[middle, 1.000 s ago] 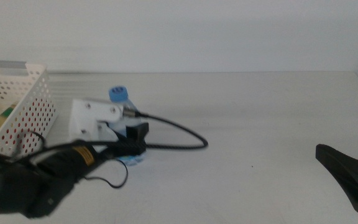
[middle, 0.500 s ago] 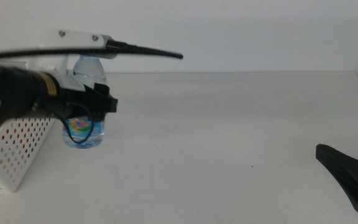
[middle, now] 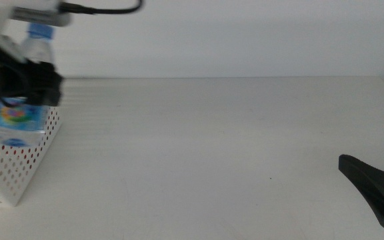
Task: Use arms to grab the bottles and put them into the dustbin to the left of the table.
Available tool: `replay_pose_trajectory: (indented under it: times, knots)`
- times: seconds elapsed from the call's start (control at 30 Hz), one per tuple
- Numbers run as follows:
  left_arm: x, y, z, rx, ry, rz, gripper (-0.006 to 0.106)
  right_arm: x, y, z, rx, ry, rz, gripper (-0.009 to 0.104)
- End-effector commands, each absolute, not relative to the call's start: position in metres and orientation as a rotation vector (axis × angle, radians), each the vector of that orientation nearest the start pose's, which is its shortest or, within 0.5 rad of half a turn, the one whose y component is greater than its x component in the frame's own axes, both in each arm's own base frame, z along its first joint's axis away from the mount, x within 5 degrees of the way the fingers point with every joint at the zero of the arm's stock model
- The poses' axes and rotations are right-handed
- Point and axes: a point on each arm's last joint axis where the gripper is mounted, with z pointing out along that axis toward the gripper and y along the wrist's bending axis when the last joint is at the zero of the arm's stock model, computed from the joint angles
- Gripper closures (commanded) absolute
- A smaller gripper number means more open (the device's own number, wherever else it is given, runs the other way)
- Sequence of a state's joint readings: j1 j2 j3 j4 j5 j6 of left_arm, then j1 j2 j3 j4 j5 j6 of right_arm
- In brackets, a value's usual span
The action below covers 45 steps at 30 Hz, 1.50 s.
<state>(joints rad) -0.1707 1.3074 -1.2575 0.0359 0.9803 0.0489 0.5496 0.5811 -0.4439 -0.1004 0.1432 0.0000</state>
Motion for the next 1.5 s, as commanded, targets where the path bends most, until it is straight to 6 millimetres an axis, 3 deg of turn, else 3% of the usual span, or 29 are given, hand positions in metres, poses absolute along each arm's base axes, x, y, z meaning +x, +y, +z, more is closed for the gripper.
replay_pose_trajectory:
  times: [0.0, 0.27, 0.6, 0.77, 1.17, 1.33, 1.47]
  knots:
    - [0.259, -0.024, 0.396, 0.27, 2.381, -0.024, 0.105, 0.109, 0.065, 0.317, -0.543, 1.588, 0.311, 0.016]
    - [0.269, 0.035, 0.404, 0.123, 2.467, 0.016, 0.105, 0.109, 0.065, 0.317, -0.543, 1.588, 0.311, 0.016]
    - [0.31, 0.066, 0.395, 0.095, 2.592, 0.044, 0.105, 0.109, 0.065, 0.317, -0.543, 1.588, 0.311, 0.016]
    - [0.331, 0.077, 0.382, 0.119, 2.639, 0.117, 0.105, 0.109, 0.065, 0.317, -0.543, 1.588, 0.311, 0.016]
    - [0.376, 0.105, 0.326, 0.092, 2.683, 0.195, 0.104, 0.109, 0.065, 0.317, -0.543, 1.588, 0.311, 0.016]
    - [0.393, 0.108, 0.298, 0.09, 2.715, 0.16, 0.093, 0.109, 0.065, 0.317, -0.543, 1.588, 0.311, 0.016]
    - [0.4, 0.107, 0.285, 0.129, 2.73, 0.115, 0.065, 0.109, 0.065, 0.317, -0.543, 1.588, 0.311, 0.016]
